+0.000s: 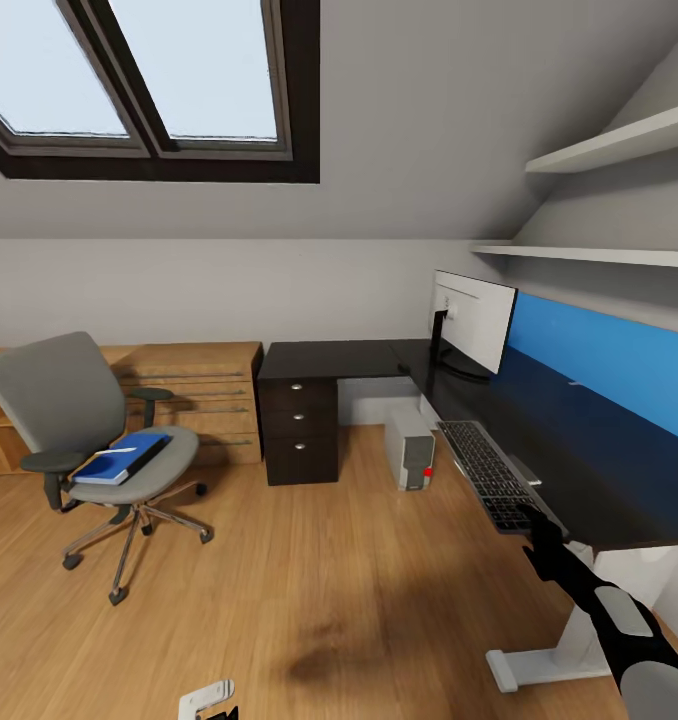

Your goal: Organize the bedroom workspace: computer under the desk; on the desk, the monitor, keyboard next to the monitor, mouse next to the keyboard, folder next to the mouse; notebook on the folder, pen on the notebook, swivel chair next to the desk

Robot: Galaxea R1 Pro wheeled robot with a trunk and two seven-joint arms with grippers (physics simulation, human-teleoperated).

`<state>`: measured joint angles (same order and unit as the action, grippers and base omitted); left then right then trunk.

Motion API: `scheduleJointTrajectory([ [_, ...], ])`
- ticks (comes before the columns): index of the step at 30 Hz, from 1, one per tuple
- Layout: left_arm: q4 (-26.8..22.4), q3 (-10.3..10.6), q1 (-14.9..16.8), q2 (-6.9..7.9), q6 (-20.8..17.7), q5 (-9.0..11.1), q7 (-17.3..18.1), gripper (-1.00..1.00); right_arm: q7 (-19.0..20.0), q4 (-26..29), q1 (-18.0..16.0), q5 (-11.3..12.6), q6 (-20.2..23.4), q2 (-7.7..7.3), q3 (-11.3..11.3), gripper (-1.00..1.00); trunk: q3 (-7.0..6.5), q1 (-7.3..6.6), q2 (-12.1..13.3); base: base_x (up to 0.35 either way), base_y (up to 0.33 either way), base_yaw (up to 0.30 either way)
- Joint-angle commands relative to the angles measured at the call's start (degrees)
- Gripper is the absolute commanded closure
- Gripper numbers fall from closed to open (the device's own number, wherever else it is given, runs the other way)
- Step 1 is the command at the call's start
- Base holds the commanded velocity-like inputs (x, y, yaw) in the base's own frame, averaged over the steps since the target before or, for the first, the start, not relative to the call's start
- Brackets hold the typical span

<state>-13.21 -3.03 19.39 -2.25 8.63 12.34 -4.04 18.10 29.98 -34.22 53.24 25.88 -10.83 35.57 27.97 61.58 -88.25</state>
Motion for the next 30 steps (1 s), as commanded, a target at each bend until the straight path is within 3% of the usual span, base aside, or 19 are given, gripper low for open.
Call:
scheduleJointTrajectory([
  [1, 0.03, -0.29, 0.04, -0.04, 0.16, 0.05, -0.01, -1.0, 0.09, -0.01, -0.06, 0.19, 0.47, 0.02, 0.46, -1.0, 0.06, 0.0, -0.03, 0.008, 0.0, 0.0],
  [20, 0.02, -0.31, 0.04, -0.04, 0.15, 0.05, -0.01, -1.0, 0.02, -0.5, -0.06, 0.17, -1.66, 0.02, 1.07, -1.0, 0.06, 0.0, -0.03, 0.002, 0.0, 0.0],
  [30, 0.03, -0.29, 0.04, -0.04, 0.16, 0.05, -0.01, -1.0, 0.05, -0.7, -0.06, 0.19, -1.86, 0.02, 1.08, -1.0, 0.06, 0.0, -0.03, 0.162, 0.0, 0.0],
])
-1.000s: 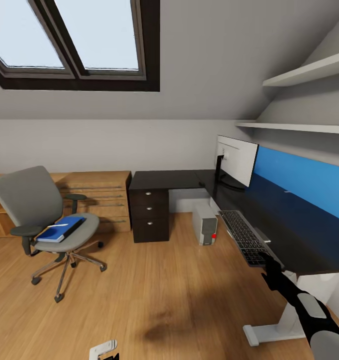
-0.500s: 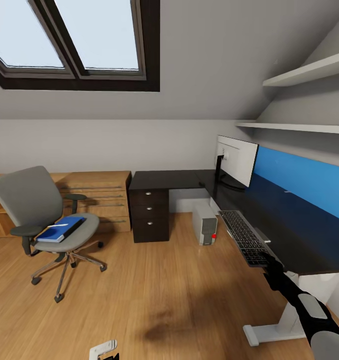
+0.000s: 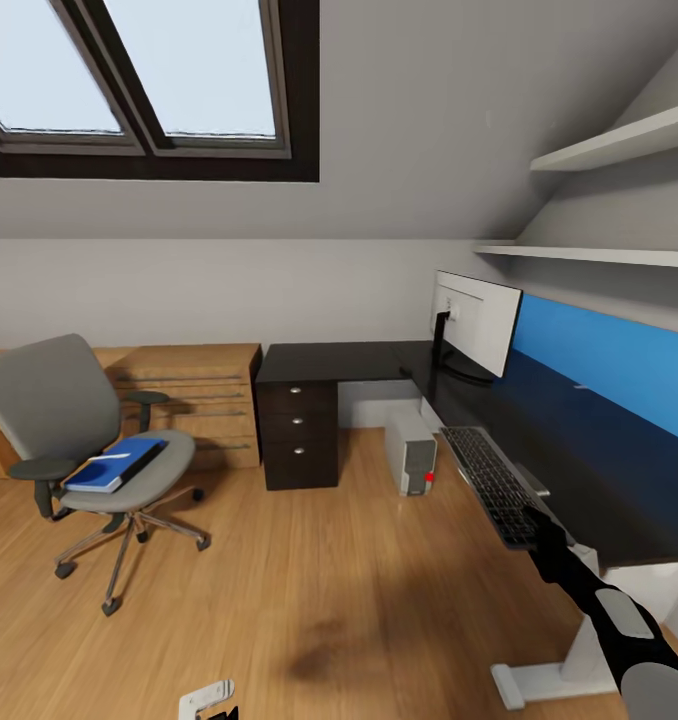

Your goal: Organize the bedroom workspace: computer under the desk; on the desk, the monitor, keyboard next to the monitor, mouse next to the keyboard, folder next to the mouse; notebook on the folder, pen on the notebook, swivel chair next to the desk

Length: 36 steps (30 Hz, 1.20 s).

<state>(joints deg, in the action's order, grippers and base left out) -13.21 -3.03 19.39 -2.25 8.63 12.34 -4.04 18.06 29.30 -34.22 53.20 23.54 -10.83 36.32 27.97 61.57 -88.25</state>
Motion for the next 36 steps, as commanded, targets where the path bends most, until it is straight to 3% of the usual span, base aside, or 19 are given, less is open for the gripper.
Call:
scheduleJointTrajectory([
  [1, 0.03, -0.29, 0.04, -0.04, 0.16, 0.05, -0.01, -1.0, 0.1, -0.02, -0.06, 0.23, 0.47, 0.02, 0.33, -1.0, 0.06, 0.01, -0.03, 0.093, 0.0, 0.0],
  [36, 0.03, -0.31, 0.04, 0.04, 0.15, 0.05, -0.01, -1.0, 0.09, -0.09, -0.06, 0.23, 0.45, 0.02, 0.33, -1.0, 0.06, 0.01, -0.03, 0.008, 0.0, 0.0],
])
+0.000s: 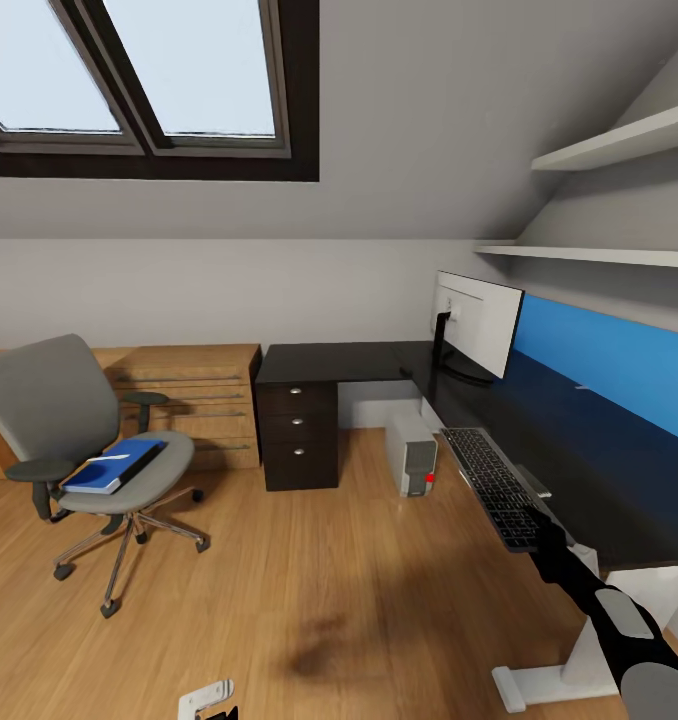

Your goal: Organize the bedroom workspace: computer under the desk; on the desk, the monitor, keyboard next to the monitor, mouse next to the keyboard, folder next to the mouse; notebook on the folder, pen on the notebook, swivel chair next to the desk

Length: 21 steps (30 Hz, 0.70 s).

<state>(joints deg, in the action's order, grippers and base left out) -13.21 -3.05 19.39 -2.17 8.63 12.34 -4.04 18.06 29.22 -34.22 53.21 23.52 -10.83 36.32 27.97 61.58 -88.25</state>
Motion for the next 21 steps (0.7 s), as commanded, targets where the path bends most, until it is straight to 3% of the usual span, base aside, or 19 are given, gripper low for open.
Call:
scheduleJointTrajectory([
  [1, 0.03, -0.29, 0.04, -0.05, 0.16, 0.05, 0.0, -1.0, 0.09, -0.02, -0.06, 0.23, 0.47, 0.02, 0.33, -1.0, 0.06, 0.0, -0.03, 0.0, 0.0, 0.0],
  [21, 0.03, -0.29, 0.04, -0.05, 0.16, 0.05, 0.0, -1.0, -0.04, -0.37, -0.06, 0.16, 0.47, 0.02, 0.33, -1.0, 0.06, 0.0, -0.03, 0.0, 0.0, 0.0],
])
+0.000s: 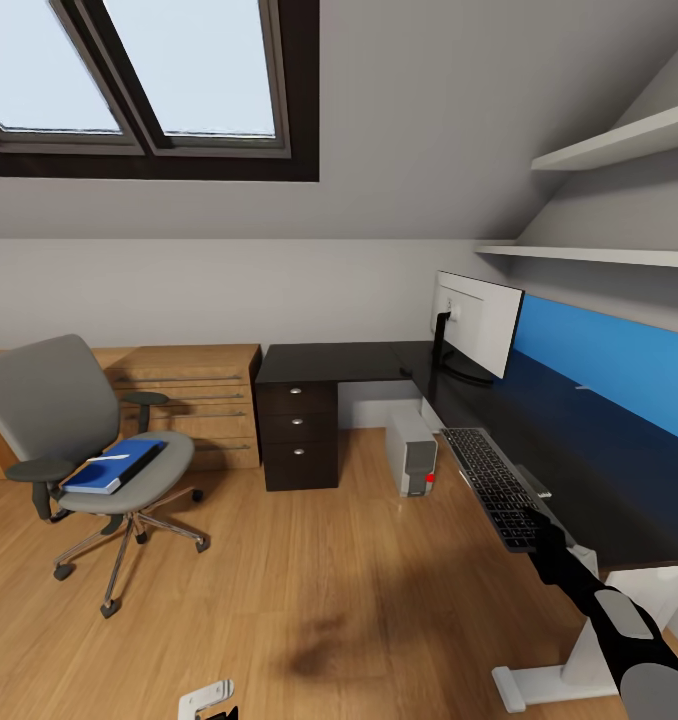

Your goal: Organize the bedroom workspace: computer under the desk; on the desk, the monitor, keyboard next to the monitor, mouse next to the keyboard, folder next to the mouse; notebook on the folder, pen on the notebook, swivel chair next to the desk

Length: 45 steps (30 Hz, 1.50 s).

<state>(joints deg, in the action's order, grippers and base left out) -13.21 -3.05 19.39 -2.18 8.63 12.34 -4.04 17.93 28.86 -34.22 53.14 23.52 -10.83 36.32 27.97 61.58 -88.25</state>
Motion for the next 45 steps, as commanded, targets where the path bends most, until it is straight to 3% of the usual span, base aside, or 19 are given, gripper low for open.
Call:
scheduleJointTrajectory([
  [1, 0.03, -0.29, 0.04, -0.05, 0.16, 0.05, -0.01, -1.0, 0.09, -0.02, -0.06, 0.22, 0.47, 0.02, 0.33, -1.0, 0.06, 0.0, -0.03, 0.0, 0.0, 0.0],
  [8, 0.02, -0.29, 0.04, -0.05, 0.16, 0.05, -0.01, -1.0, 0.03, -0.02, -0.06, 0.23, 0.48, 0.02, 0.33, -1.0, 0.06, 0.0, -0.03, 0.0, 0.0, 0.0],
  [9, 0.02, -0.29, 0.04, -0.05, 0.16, 0.05, -0.01, -1.0, 0.02, -0.02, -0.06, 0.23, 0.48, 0.02, 0.33, 1.0, 0.06, 0.0, -0.03, 0.0, 0.0, 0.0],
  [29, 0.02, -0.29, 0.04, -0.07, 0.16, 0.05, -0.01, -1.0, 0.09, -0.03, -0.06, 0.26, 0.51, -0.11, 0.33, 1.0, 0.06, 0.0, -0.03, 0.0, 0.0, 0.0],
  [45, 0.03, -0.26, 0.04, -0.07, 0.16, 0.05, -0.01, -1.0, 0.58, 0.05, -0.06, 0.3, 0.55, -0.33, 0.32, 1.0, -2.81, -3.52, 6.38, 0.0, 0.0, 0.0],
])
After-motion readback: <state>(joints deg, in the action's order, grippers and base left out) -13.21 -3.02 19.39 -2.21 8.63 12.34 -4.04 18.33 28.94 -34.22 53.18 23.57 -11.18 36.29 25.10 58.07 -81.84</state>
